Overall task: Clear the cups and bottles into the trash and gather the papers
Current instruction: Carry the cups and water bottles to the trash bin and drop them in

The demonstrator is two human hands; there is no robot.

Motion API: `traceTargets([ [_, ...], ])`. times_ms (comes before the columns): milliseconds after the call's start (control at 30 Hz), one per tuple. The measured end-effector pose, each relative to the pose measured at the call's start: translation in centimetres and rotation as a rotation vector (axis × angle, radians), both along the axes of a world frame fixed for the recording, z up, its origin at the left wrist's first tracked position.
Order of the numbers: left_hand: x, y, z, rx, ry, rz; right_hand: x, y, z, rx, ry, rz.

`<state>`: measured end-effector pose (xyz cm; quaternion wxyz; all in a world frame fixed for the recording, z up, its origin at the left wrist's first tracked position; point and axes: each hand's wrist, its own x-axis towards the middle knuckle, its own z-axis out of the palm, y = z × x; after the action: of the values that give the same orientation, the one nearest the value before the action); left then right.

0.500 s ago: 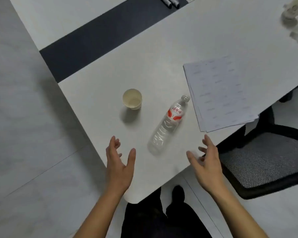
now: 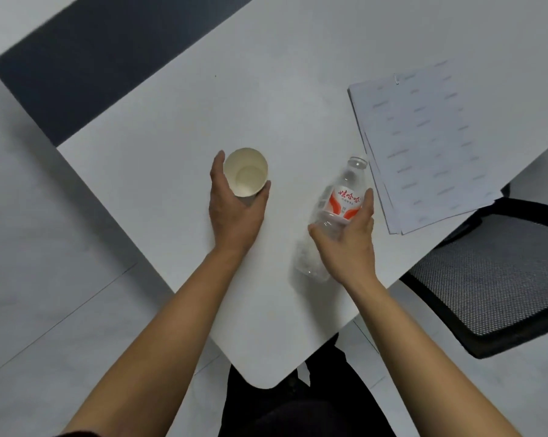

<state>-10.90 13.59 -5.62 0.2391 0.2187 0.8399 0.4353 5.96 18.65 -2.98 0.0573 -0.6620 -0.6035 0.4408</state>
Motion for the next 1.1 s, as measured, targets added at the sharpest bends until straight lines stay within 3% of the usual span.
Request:
traceTargets([
  [233, 2.1, -4.1, 8.5, 0.188, 0.077, 0.086, 2.3, -1.8, 7.7, 0.176, 0.176, 0.064],
  [433, 6.0, -13.4, 17.1, 0.342, 0.327, 0.199, 6.6, -7.5, 14.8, 0.344, 0.364, 0.199],
  [700, 15.1, -31.8, 18.9, 0.347, 0.399, 0.490, 10.2, -19.4, 13.7, 0.261, 0.552, 0.457],
  [867, 14.2, -43.6, 20.7, 0.301, 0.461, 0.712, 6.1, -27.7, 14.4, 0.190, 0.644, 0.657],
  [1100, 6.7, -59.2, 18.9, 0.317, 0.482, 1.007, -7.3, -39.2, 15.6, 0.161, 0.728, 0.999],
])
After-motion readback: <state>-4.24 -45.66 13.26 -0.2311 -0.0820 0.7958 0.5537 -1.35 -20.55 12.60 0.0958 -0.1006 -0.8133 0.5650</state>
